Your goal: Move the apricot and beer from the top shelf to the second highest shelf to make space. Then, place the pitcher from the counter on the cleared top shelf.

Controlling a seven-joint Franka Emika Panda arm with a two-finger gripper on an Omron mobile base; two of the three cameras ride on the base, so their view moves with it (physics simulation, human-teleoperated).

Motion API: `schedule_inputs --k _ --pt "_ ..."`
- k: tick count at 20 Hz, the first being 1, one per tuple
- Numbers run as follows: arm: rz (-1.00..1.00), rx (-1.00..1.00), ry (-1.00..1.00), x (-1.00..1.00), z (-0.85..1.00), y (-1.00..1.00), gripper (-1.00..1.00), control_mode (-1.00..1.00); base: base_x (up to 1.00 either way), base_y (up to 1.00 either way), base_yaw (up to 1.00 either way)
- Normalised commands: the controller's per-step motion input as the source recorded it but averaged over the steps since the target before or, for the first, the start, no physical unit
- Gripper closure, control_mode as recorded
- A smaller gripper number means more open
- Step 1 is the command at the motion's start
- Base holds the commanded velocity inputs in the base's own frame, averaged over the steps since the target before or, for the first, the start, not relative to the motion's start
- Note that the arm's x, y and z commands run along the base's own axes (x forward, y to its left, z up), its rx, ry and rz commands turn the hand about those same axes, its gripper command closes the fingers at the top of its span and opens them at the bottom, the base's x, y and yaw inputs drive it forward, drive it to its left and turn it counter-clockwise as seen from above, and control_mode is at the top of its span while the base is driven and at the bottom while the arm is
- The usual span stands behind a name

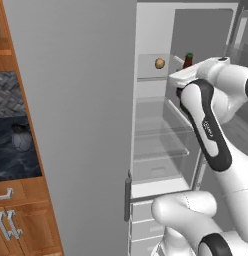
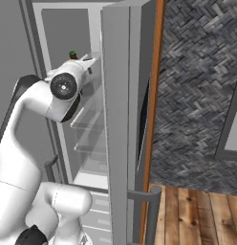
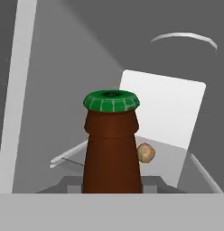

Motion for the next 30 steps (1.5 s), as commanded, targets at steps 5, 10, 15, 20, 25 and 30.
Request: schedule_inputs --k 5,10,15,20,25,30 --pt "-0.15 0.06 0.17 -0.60 -0.46 -0.01 1.00 -1.00 0.00 0.00 0.00" --pt "-0.11 0.08 0.21 -0.46 -0.45 -0.10 1.00 -1.00 0.00 0.00 0.00" --pt "-0.02 0.09 0.10 -0.03 -0.52 -0.20 1.00 -1.00 0.00 0.00 0.00" --pt "0.00 0.04 -0.01 0.00 -0.74 -0.07 1.00 -1.00 0.00 0.00 0.00" --pt "0.00 0.01 -0.03 0.12 -0.44 0.00 1.00 -1.00 0.00 0.00 0.00" --pt "0.00 0.00 0.01 0.41 -0.10 0.00 1.00 -1.00 0.00 0.00 0.00"
